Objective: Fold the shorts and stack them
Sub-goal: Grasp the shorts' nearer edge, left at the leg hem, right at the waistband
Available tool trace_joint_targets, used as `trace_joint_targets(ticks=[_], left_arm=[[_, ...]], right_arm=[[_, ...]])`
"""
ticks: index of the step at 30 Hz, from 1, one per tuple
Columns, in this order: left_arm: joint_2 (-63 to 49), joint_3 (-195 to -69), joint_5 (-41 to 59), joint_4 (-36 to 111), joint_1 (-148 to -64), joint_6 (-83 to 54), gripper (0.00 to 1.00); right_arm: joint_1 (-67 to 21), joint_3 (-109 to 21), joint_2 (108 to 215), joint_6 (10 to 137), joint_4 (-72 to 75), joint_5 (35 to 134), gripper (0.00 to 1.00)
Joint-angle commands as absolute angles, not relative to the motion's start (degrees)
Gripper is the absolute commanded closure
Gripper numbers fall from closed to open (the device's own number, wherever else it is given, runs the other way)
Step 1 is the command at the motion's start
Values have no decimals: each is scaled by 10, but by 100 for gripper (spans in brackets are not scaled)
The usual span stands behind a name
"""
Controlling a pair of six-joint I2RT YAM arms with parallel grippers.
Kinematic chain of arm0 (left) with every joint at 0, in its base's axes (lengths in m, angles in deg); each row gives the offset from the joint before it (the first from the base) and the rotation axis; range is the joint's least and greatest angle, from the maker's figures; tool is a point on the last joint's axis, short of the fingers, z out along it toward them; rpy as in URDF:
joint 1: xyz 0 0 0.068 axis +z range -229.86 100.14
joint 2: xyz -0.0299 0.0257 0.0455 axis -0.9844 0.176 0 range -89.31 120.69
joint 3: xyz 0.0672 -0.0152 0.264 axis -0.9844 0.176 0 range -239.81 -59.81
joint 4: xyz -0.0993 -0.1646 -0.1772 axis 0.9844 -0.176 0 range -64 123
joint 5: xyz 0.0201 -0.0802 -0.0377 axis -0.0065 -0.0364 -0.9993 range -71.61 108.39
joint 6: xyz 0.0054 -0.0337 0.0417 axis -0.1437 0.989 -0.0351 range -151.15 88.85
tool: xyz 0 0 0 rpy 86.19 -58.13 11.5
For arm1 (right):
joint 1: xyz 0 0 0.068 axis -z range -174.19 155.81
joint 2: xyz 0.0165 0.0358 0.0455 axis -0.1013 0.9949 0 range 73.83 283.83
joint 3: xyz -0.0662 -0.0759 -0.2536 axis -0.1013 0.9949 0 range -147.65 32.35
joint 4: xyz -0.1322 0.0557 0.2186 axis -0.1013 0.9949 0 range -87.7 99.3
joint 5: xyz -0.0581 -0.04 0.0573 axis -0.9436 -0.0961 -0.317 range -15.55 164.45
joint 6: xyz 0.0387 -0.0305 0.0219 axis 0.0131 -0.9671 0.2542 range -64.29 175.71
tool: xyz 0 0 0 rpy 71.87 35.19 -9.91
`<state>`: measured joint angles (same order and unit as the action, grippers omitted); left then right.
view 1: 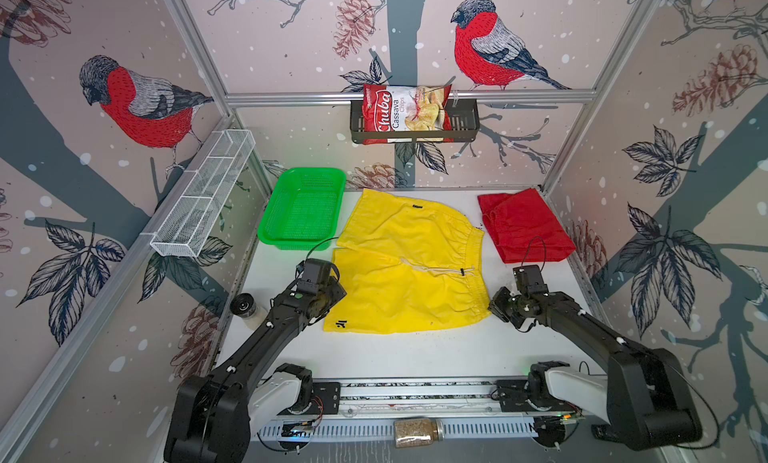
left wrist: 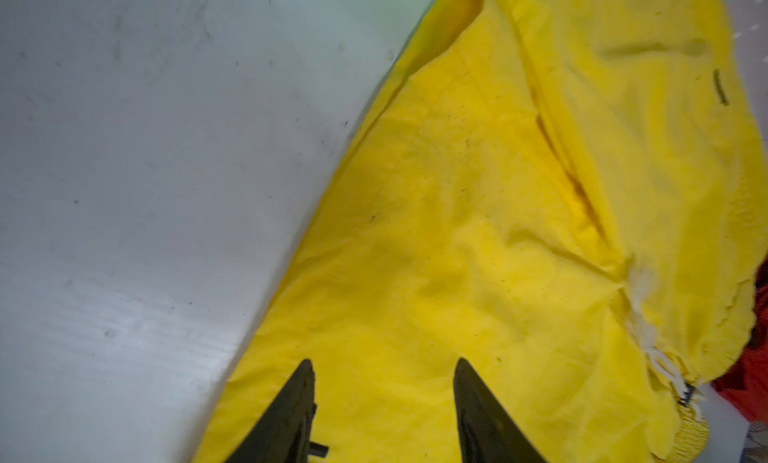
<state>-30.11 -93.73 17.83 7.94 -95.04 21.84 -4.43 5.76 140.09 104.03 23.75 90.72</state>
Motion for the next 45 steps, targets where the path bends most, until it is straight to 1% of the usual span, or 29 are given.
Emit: trace_joint_targets(ticks=[1, 3, 5, 10, 16, 22, 28, 32, 35, 39, 45], left_arm=[[-325, -948, 131, 0, -950, 273, 45], [-344, -931, 98, 4, -949, 312, 45], [-357, -921, 106, -18, -945, 359, 46], [-354, -933, 155, -73, -941, 412, 48], [-312, -921, 162, -96, -941, 397, 48], [-273, -915, 127, -112, -941, 400, 49], [-262, -911, 140, -91, -940, 396, 50], [-241, -907, 151, -84, -940, 390, 52], [-212, -909, 157, -85, -939, 390, 55], [-186, -910, 153, -59, -940, 385, 60], [-181, -917, 182, -63, -939, 382, 83]], right_arm=[[-51, 45, 1397, 1054, 234, 893, 93], [-55, 40, 1398, 1055, 237, 887, 93], [-54, 38, 1396, 1052, 241, 884, 94], [-54, 42, 1379, 1050, 251, 870, 94], [-52, 46, 1388, 1037, 241, 881, 95], [-51, 48, 1394, 1031, 239, 884, 96], [-51, 50, 1391, 1032, 237, 886, 96], [-51, 51, 1386, 1031, 240, 884, 97], [-51, 51, 1384, 1029, 247, 882, 99], [-51, 48, 1379, 1021, 260, 875, 100], [-49, 39, 1371, 1011, 279, 868, 100]])
